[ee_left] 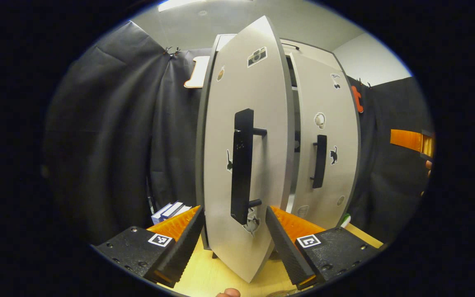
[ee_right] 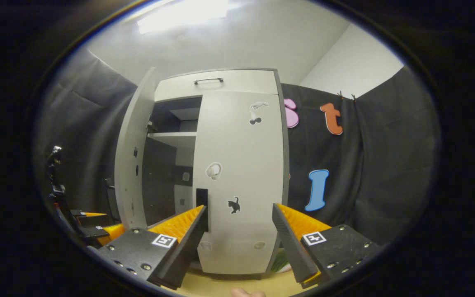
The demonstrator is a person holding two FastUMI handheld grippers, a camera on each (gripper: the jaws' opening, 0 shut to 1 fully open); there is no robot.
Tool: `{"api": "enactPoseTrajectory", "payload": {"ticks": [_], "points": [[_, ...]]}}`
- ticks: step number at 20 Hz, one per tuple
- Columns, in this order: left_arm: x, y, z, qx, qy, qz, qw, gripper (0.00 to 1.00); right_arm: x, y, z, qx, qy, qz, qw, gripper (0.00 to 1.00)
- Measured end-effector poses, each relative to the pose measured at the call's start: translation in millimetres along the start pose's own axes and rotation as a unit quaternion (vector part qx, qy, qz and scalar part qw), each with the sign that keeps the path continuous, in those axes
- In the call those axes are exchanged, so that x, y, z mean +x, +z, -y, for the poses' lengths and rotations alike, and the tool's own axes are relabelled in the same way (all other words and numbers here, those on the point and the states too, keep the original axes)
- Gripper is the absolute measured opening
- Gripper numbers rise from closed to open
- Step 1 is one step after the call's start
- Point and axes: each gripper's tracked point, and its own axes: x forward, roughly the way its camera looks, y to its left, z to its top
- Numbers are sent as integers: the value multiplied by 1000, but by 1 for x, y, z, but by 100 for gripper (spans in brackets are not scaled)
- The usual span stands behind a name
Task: Grasp the bottle in the cabinet with the left hand and place it on the coaster, then close the right door with the right hand and the left door with the left hand.
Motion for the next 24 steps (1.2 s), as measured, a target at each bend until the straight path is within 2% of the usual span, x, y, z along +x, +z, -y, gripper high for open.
{"api": "enactPoseTrajectory", "payload": {"ticks": [1,2,3,7,8,13,15,16,24], "points": [[1,0,5,1,-3,0,1000,89,-2,0,3,-2,-2,0,1000,92],[2,1,10,0,-8,0,1000,89,-3,0,6,-4,-4,0,1000,95],[2,0,15,0,-11,0,1000,94,-3,0,8,-5,-5,0,1000,95],[5,2,29,-1,-21,0,1000,95,-6,0,13,-8,-5,-2,1000,93],[4,3,30,-3,-22,1,1000,95,-6,0,14,-7,-4,-2,1000,95],[1,8,35,0,-20,5,1000,95,-12,-1,18,-7,-2,-4,1000,95],[-3,12,37,-1,-18,8,1000,95,-14,-2,19,-7,-2,-5,1000,92],[-5,15,37,-2,-18,10,1000,95,-16,-2,19,-7,-1,-6,1000,95],[-16,27,38,-6,-13,22,1000,95,-27,-3,22,-9,2,-8,1000,93]]}}
